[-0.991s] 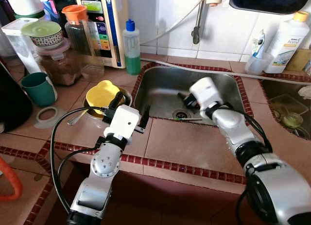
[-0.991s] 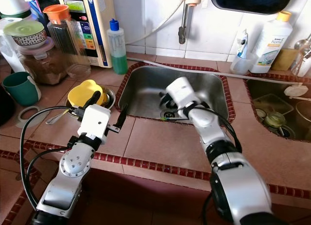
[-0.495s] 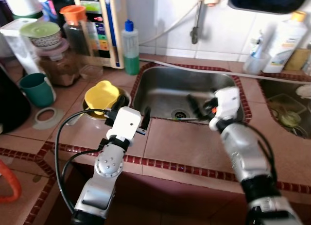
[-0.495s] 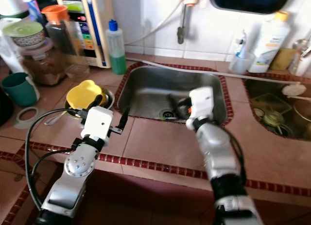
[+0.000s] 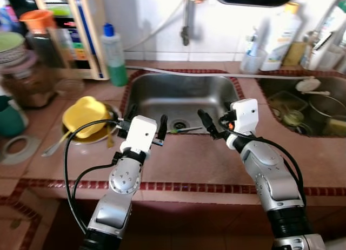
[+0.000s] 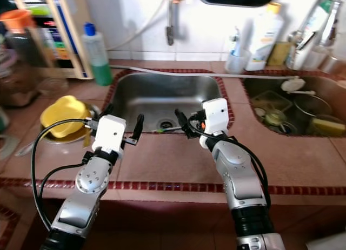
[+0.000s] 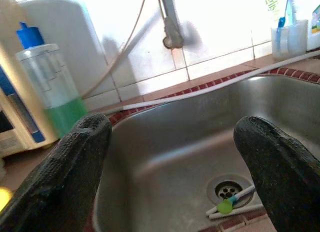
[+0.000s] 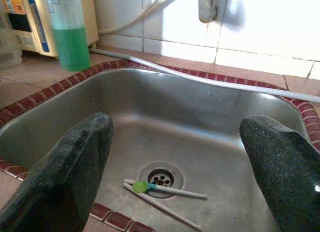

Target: Kitchen organization

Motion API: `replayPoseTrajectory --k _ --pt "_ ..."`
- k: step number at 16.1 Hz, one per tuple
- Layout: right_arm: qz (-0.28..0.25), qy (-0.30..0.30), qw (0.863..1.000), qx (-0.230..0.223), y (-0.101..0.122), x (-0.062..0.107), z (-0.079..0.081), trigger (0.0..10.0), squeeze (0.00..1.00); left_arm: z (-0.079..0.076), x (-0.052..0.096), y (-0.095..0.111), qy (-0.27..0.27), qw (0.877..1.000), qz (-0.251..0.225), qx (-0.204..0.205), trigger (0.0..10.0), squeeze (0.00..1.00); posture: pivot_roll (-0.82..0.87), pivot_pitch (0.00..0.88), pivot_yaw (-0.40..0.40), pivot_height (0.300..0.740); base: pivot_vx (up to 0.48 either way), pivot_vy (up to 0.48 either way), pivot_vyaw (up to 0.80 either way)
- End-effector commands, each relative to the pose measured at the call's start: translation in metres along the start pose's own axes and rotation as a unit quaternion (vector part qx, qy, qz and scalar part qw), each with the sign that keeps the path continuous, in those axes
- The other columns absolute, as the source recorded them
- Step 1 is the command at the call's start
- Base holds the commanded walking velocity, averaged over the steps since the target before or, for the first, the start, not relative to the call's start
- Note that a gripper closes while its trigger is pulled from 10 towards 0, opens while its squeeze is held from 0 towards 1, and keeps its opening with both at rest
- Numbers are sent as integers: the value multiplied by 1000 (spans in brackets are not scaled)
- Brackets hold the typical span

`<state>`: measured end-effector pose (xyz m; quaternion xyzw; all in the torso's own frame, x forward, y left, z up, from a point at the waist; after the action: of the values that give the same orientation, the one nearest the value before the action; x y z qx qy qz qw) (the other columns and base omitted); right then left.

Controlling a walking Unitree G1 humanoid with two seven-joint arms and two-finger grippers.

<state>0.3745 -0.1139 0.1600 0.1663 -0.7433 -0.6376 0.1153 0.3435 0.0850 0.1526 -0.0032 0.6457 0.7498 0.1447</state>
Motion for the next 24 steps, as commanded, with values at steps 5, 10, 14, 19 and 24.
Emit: replayPoseTrajectory --k 5,10,14,19,24 --pt "-3 16 1000 -2 11 2 10 10000 0 4 -4 -2 14 1000 0 -11 10000 0 -48 1 4 740 0 0 -154" --pt "-4 19 1000 -4 14 0 13 10000 0 16 -6 -1 39 998 -6 -50 10000 0 -47 0 5 740 0 0 0" --pt "-4 19 1000 -7 14 0 14 10000 0 17 -6 1 46 998 -11 -35 10000 0 -45 0 4 740 0 -408 0" --pt "0 20 1000 -10 13 0 15 10000 0 17 -5 0 46 998 -11 -37 10000 0 -45 0 5 740 0 -337 0" --pt "1 20 1000 -13 13 0 16 10000 0 18 -4 2 49 998 -16 -22 10000 0 -43 2 6 740 0 -256 0"
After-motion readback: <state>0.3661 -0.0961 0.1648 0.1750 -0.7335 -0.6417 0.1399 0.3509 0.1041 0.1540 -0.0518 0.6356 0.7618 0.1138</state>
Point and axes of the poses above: a point about 5 cm out from each wrist's last joint towards the gripper, its own x axis pointing back from the gripper into the wrist, its own y axis along the axis of the wrist's last joint, z = x × y, the point moved 5 cm from there along -x, pointing out of the wrist towards the gripper, and after that the axes turned 7 degrees about x, right-handed, at the moved point
